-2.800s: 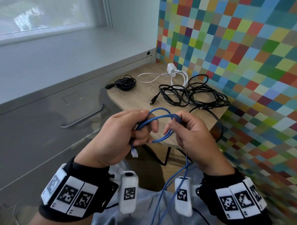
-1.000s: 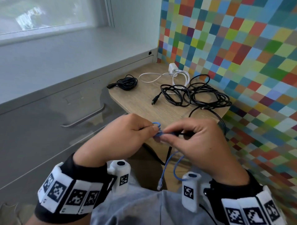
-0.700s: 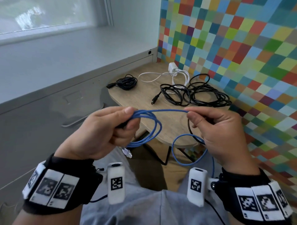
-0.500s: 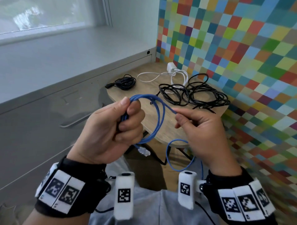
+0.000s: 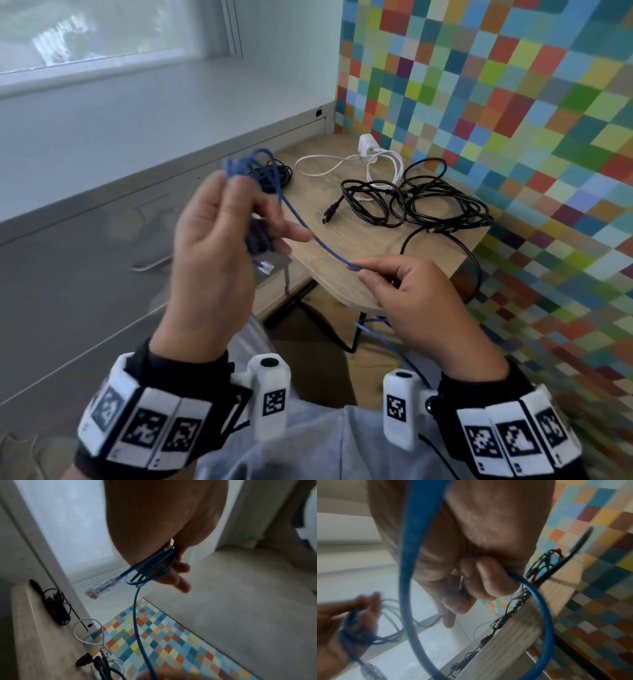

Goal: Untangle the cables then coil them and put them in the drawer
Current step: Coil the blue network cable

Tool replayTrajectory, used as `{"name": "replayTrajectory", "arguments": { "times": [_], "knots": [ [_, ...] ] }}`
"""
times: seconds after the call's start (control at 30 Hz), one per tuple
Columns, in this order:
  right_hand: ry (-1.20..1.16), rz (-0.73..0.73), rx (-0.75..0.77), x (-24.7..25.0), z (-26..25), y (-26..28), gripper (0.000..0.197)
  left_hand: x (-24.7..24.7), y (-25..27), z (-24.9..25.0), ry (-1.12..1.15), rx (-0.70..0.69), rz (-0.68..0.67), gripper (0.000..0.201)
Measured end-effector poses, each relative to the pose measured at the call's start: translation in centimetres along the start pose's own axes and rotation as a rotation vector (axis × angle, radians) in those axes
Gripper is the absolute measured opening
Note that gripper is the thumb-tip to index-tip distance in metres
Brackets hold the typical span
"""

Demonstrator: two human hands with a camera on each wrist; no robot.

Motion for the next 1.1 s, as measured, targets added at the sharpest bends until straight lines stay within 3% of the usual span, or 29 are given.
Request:
{"name": "replayTrajectory", "arguments": {
  "times": [0.13,0.2,0.3,0.43,0.63,0.73,0.83,0.97,1.1],
  "knots": [
    [0.193,-0.032,0.119,-0.9,-1.8,0.7,0.015,-1.9,1.2,-1.6,-0.589,-0.063,-0.232,0.018],
    [0.231,-0.014,0.235,-0.9,-2.8,1.1,0.013,-2.5,1.7,-2.1,-0.875,-0.116,-0.351,0.027],
    [0.208,0.004,0.365,-0.9,-3.9,1.6,0.009,-3.2,2.2,-2.1,-1.029,-0.203,-0.412,0.033],
    [0.125,0.007,0.410,-0.9,-4.4,1.7,0.010,-3.4,2.1,-1.6,-0.969,-0.256,-0.443,0.030],
    [0.016,-0.090,0.362,-1.3,-4.3,1.9,0.017,-2.5,1.8,-2.1,-0.883,-0.203,-0.417,0.027],
    [-0.022,-0.039,0.326,-0.9,-4.3,2.0,0.012,-2.6,1.7,-2.2,-0.927,-0.211,-0.427,0.029],
    [0.018,0.081,0.298,0.4,-4.1,1.8,0.018,-2.1,1.4,-3.2,-0.909,-0.006,-0.453,0.034],
    [0.056,0.040,0.300,1.4,-3.8,1.7,0.015,-1.8,1.9,-4.4,-0.641,0.369,-0.628,0.046],
    [-0.007,0.039,0.328,2.1,-3.7,1.7,0.014,-1.4,2.0,-4.3,-0.455,0.512,-0.663,0.051]
  ]
}}
Point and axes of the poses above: each hand's wrist, its own y-axis away from the middle knuckle, its own x-axis out of the back of the hand, z = x × y, the point moved 4 cm from there along -y, towards the middle knuckle, and after that the axes turned 2 degrees about z, right-handed, at the moved point
